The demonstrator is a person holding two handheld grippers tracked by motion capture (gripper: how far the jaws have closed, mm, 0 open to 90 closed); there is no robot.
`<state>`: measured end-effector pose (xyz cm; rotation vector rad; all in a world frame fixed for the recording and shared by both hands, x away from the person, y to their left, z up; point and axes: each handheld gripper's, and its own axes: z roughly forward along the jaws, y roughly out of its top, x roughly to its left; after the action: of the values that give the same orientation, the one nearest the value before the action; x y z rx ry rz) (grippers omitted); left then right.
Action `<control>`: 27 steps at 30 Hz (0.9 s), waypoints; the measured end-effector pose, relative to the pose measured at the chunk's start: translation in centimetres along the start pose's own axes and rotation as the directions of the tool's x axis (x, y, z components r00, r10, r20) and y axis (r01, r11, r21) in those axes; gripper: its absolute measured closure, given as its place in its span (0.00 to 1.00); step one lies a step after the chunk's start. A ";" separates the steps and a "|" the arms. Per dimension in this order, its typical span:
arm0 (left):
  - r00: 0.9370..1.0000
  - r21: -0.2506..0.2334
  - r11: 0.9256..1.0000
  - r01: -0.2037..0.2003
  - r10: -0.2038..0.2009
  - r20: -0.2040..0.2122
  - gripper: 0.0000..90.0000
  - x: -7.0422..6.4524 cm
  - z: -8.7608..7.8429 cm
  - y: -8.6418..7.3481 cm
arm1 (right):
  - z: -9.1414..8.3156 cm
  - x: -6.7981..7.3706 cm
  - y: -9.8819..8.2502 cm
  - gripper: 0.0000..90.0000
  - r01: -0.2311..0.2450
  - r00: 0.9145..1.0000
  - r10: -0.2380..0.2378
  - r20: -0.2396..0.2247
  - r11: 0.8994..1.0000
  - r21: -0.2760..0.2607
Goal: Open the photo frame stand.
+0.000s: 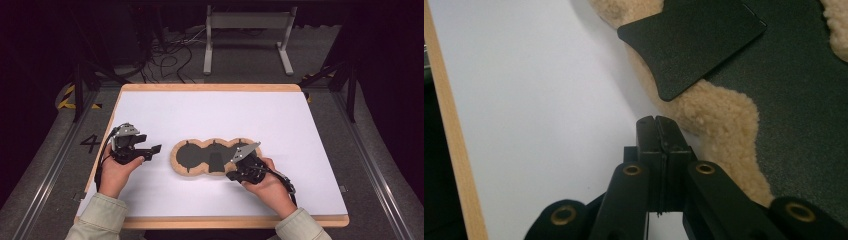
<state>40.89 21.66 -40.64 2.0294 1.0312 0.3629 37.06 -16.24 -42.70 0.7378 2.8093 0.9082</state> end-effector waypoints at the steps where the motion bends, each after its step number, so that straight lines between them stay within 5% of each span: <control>1: 1.000 -0.002 1.000 0.002 -0.002 -0.001 0.31 0.0 0.0 0.0 | 0.2 0.0 0.0 1.00 -0.002 1.000 0.002 0.005 1.000 0.004; 11: 1.000 0.010 1.000 0.012 -0.012 0.002 0.30 0.0 0.0 -0.4 | 1.1 -0.4 0.2 1.00 -0.014 1.000 0.014 -0.012 1.000 -0.010; 21: 0.999 0.033 0.999 -0.030 0.030 -0.013 0.30 0.0 0.1 -0.5 | -0.4 -0.5 0.9 1.00 -0.034 0.999 0.035 0.011 0.992 -0.121; 23: 0.999 0.058 0.998 -0.023 0.025 -0.032 0.33 -0.1 0.2 -0.7 | -0.7 -0.6 1.2 1.00 -0.030 0.999 0.034 0.029 0.988 -0.152; 27: 1.000 0.075 0.997 -0.005 0.006 -0.006 0.37 0.0 0.4 -1.1 | -1.3 -0.8 1.6 1.00 -0.039 0.998 0.049 0.047 0.981 -0.188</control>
<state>40.49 21.79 -41.67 2.0995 1.0575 0.3380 38.14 -16.16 -40.81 0.7868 2.6267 1.1255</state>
